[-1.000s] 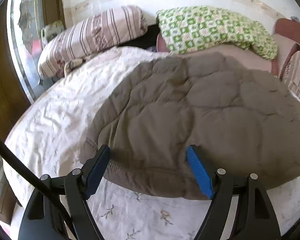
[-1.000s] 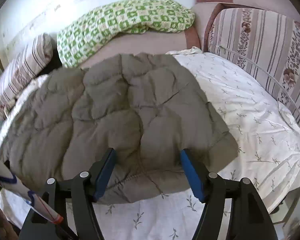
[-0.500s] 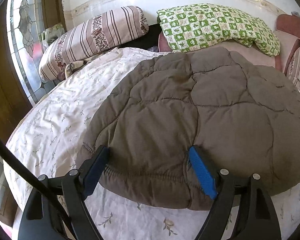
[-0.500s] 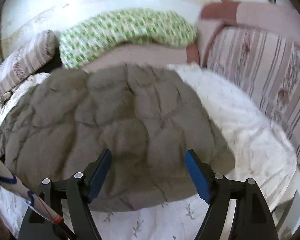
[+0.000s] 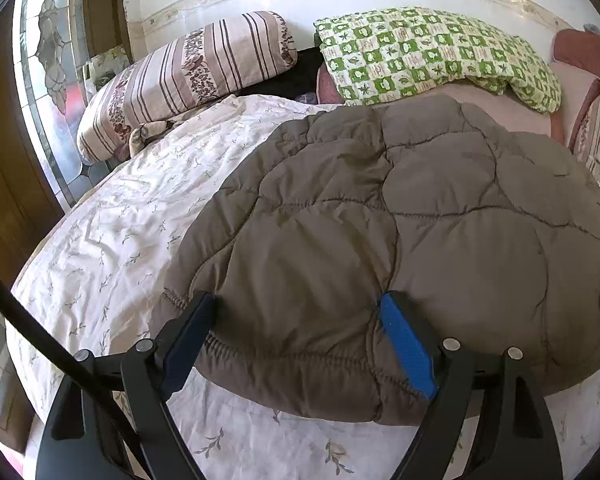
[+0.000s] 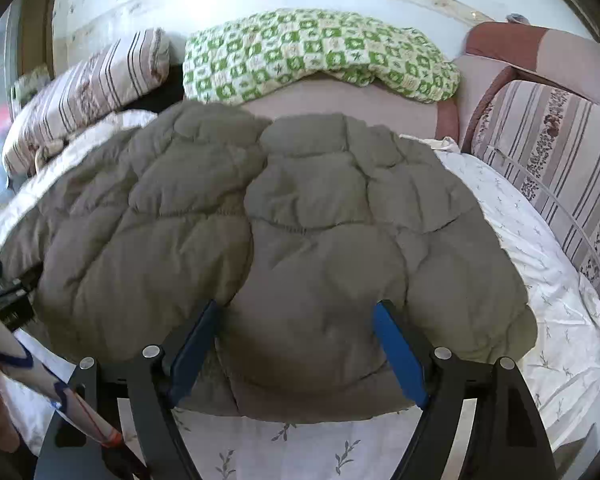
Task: Fold large clothes
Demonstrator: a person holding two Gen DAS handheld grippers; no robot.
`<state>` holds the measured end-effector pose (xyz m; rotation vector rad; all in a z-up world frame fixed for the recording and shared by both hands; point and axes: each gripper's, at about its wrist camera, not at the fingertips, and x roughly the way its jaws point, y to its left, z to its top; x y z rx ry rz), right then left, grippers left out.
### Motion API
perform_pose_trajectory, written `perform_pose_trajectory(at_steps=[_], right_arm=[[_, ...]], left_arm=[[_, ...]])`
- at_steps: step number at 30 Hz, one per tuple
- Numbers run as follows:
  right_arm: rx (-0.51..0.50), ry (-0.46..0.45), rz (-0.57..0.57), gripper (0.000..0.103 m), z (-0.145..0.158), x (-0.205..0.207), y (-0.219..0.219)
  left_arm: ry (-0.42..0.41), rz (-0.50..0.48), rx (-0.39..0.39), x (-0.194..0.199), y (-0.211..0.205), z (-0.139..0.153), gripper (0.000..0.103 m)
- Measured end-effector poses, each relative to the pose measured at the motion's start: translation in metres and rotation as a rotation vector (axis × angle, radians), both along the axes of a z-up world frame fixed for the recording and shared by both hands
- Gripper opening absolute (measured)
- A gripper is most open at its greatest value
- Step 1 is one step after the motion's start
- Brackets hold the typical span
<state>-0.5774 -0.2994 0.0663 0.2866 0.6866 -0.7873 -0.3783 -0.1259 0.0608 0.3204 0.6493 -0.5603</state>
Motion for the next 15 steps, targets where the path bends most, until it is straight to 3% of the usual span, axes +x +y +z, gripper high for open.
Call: perform_pose_trajectory(at_steps=[6,13,15], right_arm=[[-0.083,-0.083,-0.056,0.084,0.024,-0.026,0.011],[0.067,-0.076,-0.233,0.084,0.008,-0.063,-0.039],[0.151,-0.045,-0.224,0.085,-0.008,-0.064,-0.054]], left_arm=[[-0.002,0.005,-0.018,-0.004,0.006,0.003,0.084],[-0.012,0.009,-0.002,-0.006,0.005,-0.002,0.085],[-0.019,0.010,0.004,-0.006,0.004,-0.004,0.087]])
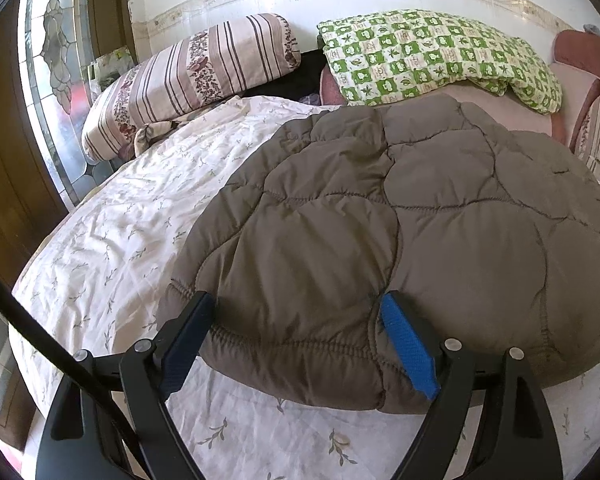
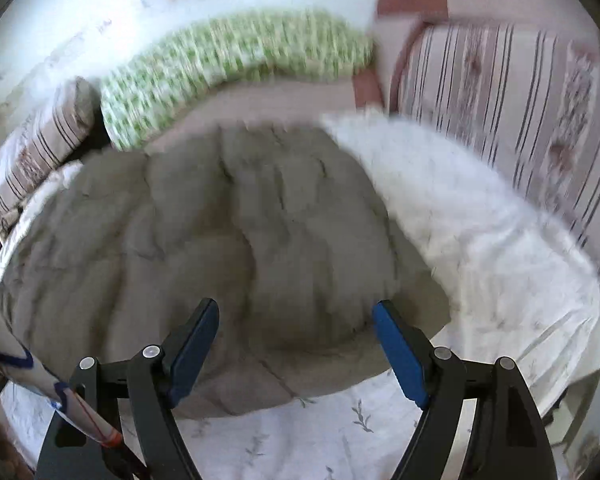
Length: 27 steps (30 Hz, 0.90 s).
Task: Fold large clothes
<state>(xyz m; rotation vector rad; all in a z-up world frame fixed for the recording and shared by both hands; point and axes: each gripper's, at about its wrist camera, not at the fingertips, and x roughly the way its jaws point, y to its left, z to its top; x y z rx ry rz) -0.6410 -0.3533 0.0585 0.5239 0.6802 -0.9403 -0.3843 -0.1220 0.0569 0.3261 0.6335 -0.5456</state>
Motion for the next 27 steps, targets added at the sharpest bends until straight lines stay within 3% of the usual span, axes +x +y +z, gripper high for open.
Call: perform_pose_trajectory(at_steps=[1,5,13,19,21,27], right_arm=[[0.037,0.018,0.015,0.085,-0.009,0.002,-0.005],[0.020,0.013,0.032,0.087,-0.005,0.002,-0.002],[-0.058,-0.092,0.071,0.086,0.032,-0.002,0.040],[-0.039,0.011,0.135,0.086,0.009,0.036,0.048],[-0.018,0.045,0.139,0.087,-0.002,0.043,0.043],[-0.016,-0.013,0.130,0.087,0.020,0.027,0.051]], left_arm=[[-0.002,0.000,0.002,0.000,-0.001,-0.001,0.087],[-0.002,-0.004,-0.001,0.001,0.000,-0.002,0.088],[0.013,-0.020,-0.037,-0.020,0.019,0.017,0.088],[0.072,-0.065,0.015,-0.016,-0.001,0.002,0.089],[0.090,-0.053,0.016,-0.010,-0.002,-0.004,0.096],[0.112,-0.063,-0.035,-0.017,0.018,0.016,0.096]])
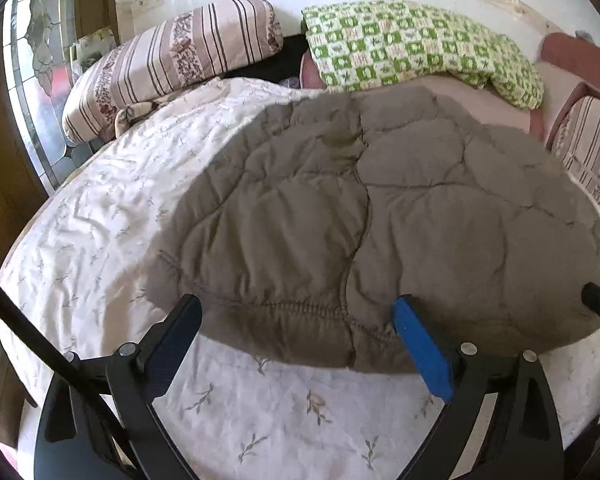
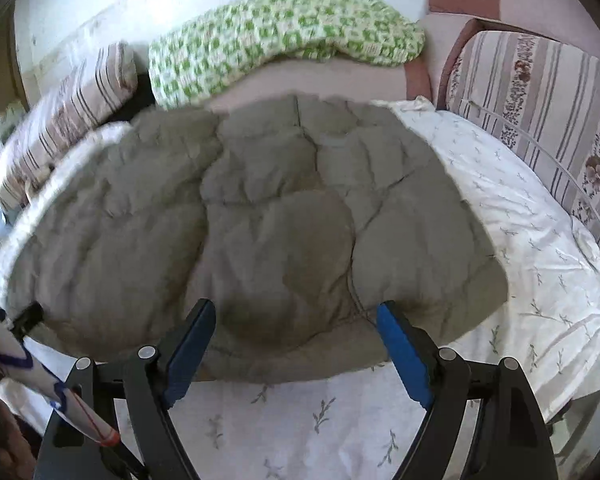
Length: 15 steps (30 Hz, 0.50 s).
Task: Fold large clothes
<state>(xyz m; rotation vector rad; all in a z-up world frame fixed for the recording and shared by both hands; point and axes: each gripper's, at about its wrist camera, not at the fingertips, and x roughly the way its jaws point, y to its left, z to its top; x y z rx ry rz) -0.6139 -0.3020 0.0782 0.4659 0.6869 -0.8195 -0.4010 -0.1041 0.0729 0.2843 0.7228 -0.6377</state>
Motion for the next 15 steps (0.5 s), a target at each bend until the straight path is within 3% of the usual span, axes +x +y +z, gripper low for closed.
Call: perform_pose_trajectory(at_steps=[7,13,15], right_arm=[[-0.067,-0.104,-0.015,0.087,0.072,-0.030,0.022],[-0.208,-0.198,0.012,0.094,0.156,-0.061,0.061],[-0.269,-0.235,0.037,0.098,0.185,-0.074,0.083]], left_arm=[[-0.085,-0.045,-0.132,-0.031,0.030,0.069,0.096],[-0.215,-0.061,-0.252,-0.069,0.068,0.162,0.097],[-0.248,-0.053,-0.275,-0.079,0.082,0.186,0.101]])
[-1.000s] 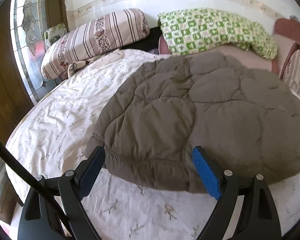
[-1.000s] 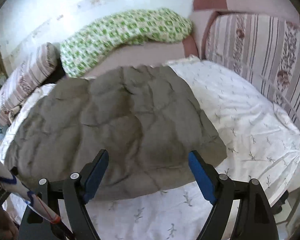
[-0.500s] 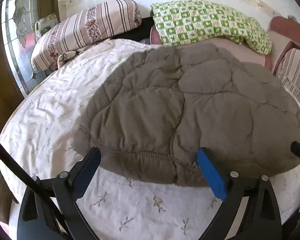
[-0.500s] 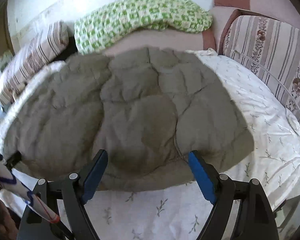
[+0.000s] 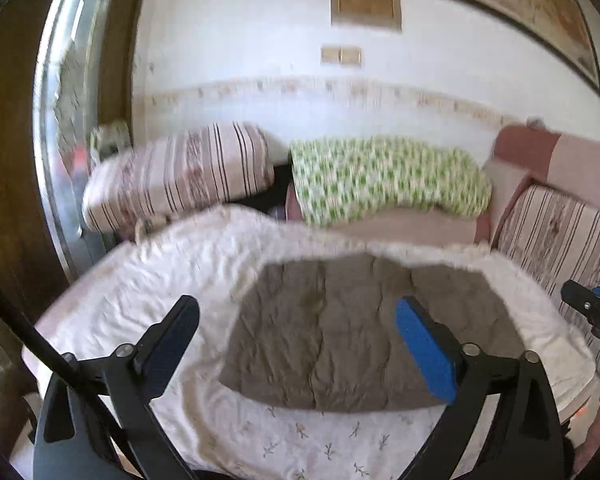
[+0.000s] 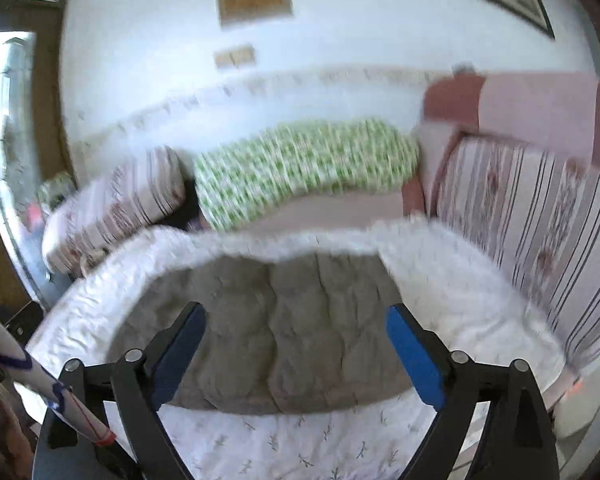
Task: Fold large clothes
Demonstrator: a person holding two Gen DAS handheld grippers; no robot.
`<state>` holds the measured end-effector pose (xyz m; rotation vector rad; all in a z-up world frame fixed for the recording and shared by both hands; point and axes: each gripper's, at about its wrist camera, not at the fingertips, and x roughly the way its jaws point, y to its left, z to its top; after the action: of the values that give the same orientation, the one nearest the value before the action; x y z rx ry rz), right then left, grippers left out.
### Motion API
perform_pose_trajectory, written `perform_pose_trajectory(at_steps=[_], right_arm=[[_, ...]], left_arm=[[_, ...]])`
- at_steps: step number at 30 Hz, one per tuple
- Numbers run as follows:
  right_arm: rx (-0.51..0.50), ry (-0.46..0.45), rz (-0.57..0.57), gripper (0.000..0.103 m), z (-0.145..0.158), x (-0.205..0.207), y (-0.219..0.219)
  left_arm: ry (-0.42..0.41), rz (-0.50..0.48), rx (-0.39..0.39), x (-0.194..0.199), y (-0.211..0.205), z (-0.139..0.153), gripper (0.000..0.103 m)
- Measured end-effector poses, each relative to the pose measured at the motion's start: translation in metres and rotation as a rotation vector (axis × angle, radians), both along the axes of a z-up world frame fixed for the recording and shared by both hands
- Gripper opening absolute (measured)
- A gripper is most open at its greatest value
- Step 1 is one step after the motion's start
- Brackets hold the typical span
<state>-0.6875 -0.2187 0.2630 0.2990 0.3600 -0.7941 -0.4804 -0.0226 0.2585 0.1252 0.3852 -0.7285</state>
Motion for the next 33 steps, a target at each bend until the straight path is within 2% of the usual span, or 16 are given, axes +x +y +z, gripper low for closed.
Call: perform_pose_trajectory(at_steps=[3,6,8,11,14,16,17,19,21,23,26,29,33], right_arm=[[-0.060,-0.036,0.013,0.103,0.025,-0.015,0.032],[-0.092,-0.054,0.012,0.103,0.033,-0.026,0.063],[-0.102,-0.069,0.001,0.103,0.030,-0.032,0.081],[-0.138,-0.054,-0.022,0.103,0.016,-0.035,0.107],[-0.140,-0.047,-0.009,0.103,0.008,-0.031,0.117],[-0.141,-0.032,-0.028,0.103,0.008,-0.030,0.116],[-0.139,-0.036,-0.033,0.103,0.009,-0.030,0.114],[-0.142,-0.058,-0.043,0.103,0.010,-0.031,0.114],[-0.157,-0.060,-0.044,0.103,0.008,-0.026,0.114],[-0.161,-0.052,-0.029,0.103,0.005,-0.017,0.112],[-0.151,-0.029,0.012,0.103,-0.012,0.000,0.112],[-0.104,0.035,0.064,0.103,-0.028,0.018,0.104],[-0.087,0.057,0.061,0.103,-0.039,0.024,0.093]], left_arm=[[-0.022,0.044,-0.014,-0.011,0.019,0.024,0.103],[-0.013,0.072,0.007,-0.019,0.032,0.028,0.103],[0.004,0.087,0.060,-0.027,0.035,0.017,0.103],[0.037,0.047,0.130,-0.036,0.037,-0.006,0.103],[0.082,0.011,0.127,-0.037,0.038,-0.024,0.103],[0.118,-0.015,0.069,-0.039,0.043,-0.026,0.103],[0.115,-0.017,0.037,-0.041,0.046,-0.024,0.103],[0.074,0.038,0.020,-0.047,0.050,-0.021,0.103],[-0.007,0.128,0.058,-0.053,0.052,-0.020,0.103],[-0.041,0.134,0.092,-0.054,0.049,-0.023,0.103],[-0.045,0.111,0.154,-0.049,0.041,-0.034,0.103],[-0.032,0.126,0.247,-0.038,0.026,-0.052,0.103],[0.019,0.093,0.266,-0.031,0.015,-0.066,0.103]])
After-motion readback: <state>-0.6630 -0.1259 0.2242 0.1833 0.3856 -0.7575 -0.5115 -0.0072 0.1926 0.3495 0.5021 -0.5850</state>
